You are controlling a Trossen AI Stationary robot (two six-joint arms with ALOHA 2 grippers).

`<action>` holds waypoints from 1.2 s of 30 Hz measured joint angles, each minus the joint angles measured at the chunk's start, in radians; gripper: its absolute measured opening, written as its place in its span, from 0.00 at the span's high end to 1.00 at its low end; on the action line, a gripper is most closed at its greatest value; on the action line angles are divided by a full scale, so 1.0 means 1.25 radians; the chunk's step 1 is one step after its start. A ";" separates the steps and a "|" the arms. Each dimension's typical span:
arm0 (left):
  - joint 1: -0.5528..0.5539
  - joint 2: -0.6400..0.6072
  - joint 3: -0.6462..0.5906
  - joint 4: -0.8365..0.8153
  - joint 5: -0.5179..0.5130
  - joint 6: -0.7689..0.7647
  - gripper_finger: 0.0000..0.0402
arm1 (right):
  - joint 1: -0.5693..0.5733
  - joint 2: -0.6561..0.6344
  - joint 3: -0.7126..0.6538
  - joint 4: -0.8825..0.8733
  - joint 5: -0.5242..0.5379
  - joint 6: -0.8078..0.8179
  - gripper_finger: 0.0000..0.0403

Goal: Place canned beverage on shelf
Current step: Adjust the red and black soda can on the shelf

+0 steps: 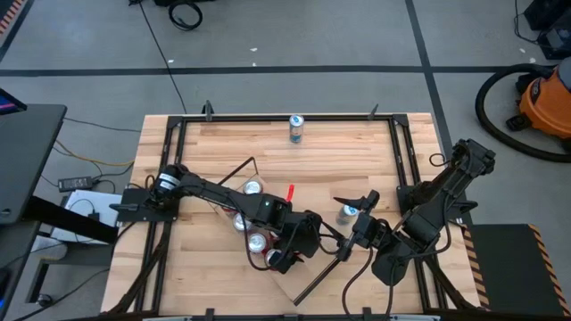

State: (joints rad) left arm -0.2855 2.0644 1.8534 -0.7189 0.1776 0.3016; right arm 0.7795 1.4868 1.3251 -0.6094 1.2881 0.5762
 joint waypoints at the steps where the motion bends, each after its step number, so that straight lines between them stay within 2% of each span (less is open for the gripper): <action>1: 0.000 0.000 0.000 -0.001 0.000 -0.004 0.37 | 0.000 0.000 0.000 0.001 0.000 0.000 0.18; 24: 0.000 -0.017 -0.002 -0.063 -0.050 -0.001 0.37 | 0.000 0.000 0.000 0.002 0.001 0.004 0.18; 36: -0.005 -0.034 -0.003 -0.042 -0.067 0.009 0.37 | 0.000 0.000 0.000 0.008 0.004 0.006 0.18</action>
State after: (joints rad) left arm -0.2918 2.0224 1.8500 -0.7709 0.0935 0.3134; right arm 0.7795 1.4864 1.3254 -0.5999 1.2926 0.5835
